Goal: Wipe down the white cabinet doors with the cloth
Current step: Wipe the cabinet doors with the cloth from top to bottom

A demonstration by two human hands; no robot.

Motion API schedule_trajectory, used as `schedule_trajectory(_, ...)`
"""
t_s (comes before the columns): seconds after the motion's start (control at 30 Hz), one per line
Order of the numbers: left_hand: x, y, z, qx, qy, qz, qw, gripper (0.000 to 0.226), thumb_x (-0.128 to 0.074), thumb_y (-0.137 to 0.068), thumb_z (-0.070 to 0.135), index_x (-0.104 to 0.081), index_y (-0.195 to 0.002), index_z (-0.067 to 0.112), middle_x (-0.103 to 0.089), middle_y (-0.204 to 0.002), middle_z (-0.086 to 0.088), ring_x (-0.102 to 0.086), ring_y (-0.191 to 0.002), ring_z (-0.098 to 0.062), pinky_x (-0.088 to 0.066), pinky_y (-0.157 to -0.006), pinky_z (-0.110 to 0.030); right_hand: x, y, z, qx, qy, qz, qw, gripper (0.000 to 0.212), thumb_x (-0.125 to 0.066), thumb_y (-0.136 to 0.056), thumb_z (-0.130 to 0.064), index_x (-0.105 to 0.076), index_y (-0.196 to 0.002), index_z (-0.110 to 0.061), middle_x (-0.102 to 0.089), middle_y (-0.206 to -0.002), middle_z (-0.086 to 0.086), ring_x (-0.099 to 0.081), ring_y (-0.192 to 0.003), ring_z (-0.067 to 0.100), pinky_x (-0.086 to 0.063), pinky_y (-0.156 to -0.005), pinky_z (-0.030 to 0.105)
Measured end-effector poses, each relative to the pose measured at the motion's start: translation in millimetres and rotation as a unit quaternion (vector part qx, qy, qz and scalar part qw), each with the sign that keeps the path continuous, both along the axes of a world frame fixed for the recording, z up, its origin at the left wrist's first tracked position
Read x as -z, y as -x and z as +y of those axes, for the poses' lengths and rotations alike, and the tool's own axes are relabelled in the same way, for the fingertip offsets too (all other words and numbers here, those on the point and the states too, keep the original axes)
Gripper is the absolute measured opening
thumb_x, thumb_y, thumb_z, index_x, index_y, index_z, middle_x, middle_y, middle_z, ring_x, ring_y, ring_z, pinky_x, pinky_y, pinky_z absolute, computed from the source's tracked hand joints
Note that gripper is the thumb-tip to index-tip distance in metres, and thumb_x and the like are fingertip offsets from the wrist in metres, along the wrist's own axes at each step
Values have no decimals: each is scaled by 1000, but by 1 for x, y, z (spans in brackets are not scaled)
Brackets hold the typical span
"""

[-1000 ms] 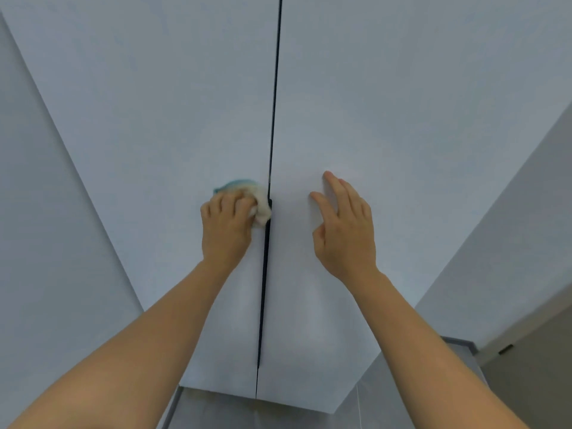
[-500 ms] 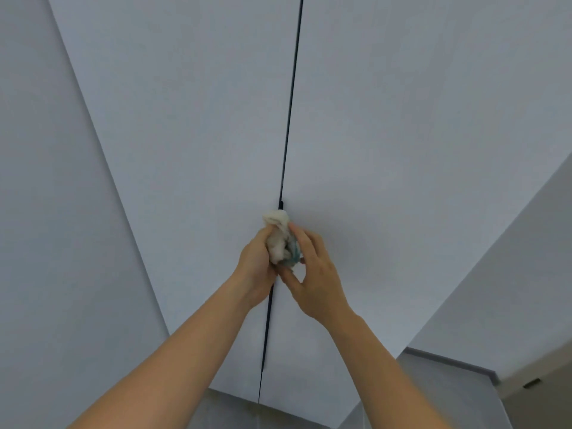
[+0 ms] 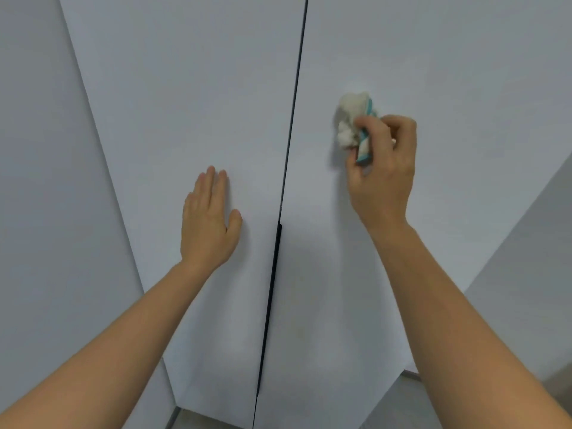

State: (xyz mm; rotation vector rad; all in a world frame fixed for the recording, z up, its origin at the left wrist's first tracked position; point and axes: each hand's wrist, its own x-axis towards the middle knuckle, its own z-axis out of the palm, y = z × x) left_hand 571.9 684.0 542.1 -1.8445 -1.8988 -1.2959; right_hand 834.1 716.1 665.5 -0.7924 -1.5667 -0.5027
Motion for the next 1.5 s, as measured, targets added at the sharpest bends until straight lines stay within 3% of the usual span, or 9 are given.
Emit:
schedule_trajectory(0.1, 1, 21, 15, -23, 36, 97, 994, 85, -54, -95, 22, -3, -162, 13, 2, -171, -5, 1, -158, -23, -10, -128, -48, -3, 12, 13, 21, -4, -57, 998, 42, -64, -84, 2, -71, -123, -10, -61, -115, 20, -57, -96, 36, -50, -78, 37)
schedule_trajectory(0.2, 6, 24, 22, -33, 47, 118, 991, 94, -58, -88, 17, 0, -162, 11, 6, -171, -6, 3, -158, -24, -15, -127, -50, 15, 22, 19, 16, -20, -51, 998, 36, -66, -87, 1, -74, -120, -10, -64, -112, 19, -56, -91, 36, -49, -80, 38)
schedule_trajectory(0.4, 9, 19, 26, -33, 45, 94, 994, 98, -60, -82, 13, -2, -162, 9, 5, -171, -7, 4, -158, -23, -28, -122, -50, 147, 47, 9, -26, 98, -148, 984, 28, -70, -81, -2, -76, -107, -9, -67, -101, 12, -60, -85, 33, -54, -69, 41)
schedule_trajectory(0.57, 11, 20, 30, -21, 40, 97, 994, 99, -61, -82, 10, -2, -161, 7, 5, -170, -9, 5, -158, -24, -23, -125, -45, 167, 52, 10, -28, 139, -105, 984, 24, -71, -73, 3, -73, -93, -7, -66, -96, 10, -62, -82, 31, -54, -66, 36)
schedule_trajectory(0.7, 12, 17, 31, -19, 26, 81, 996, 98, -61, -80, 6, -5, -161, 4, 2, -170, -12, 3, -158, -28, -22, -125, -40, 131, 46, 5, -26, 105, -96, 990, 17, -58, -75, -2, -69, -87, -7, -65, -94, 9, -60, -79, 28, -49, -59, 31)
schedule_trajectory(0.83, 9, 17, 32, -6, 15, 77, 997, 97, -59, -79, 5, -6, -161, 6, 1, -171, -10, 1, -158, -26, -28, -124, -43, 104, 36, 13, 10, 66, -60, 996, 18, -65, -73, 8, -68, -84, -6, -63, -90, 10, -55, -74, 27, -45, -59, 30)
schedule_trajectory(1.1, 50, 17, -2, 33, 8, 23, 999, 84, -56, -87, 9, -17, -161, 11, -11, -170, -4, -13, -157, -19, -20, -126, -46, 197, 49, 7, -14, 140, 17, 990, 23, -74, -68, 13, -68, -82, -3, -65, -89, 10, -62, -77, 30, -47, -70, 28)
schedule_trajectory(1.33, 157, 19, -57, 38, 138, -3, 990, 74, -55, -89, 19, -30, -158, 23, -33, -161, 5, -30, -148, -12, -27, -116, -33, 253, 80, 0, -72, 208, 107, 970, 23, -77, -70, 11, -64, -83, -1, -60, -92, 10, -58, -76, 24, -51, -63, 34)
schedule_trajectory(1.5, 177, 26, -67, 38, 189, -11, 981, 70, -56, -89, 21, -35, -155, 26, -36, -158, 8, -34, -143, -10, -26, -110, -29, 273, 86, 0, -67, 216, 109, 968, 24, -75, -70, 13, -61, -81, -2, -59, -91, 10, -54, -74, 20, -47, -63, 31)
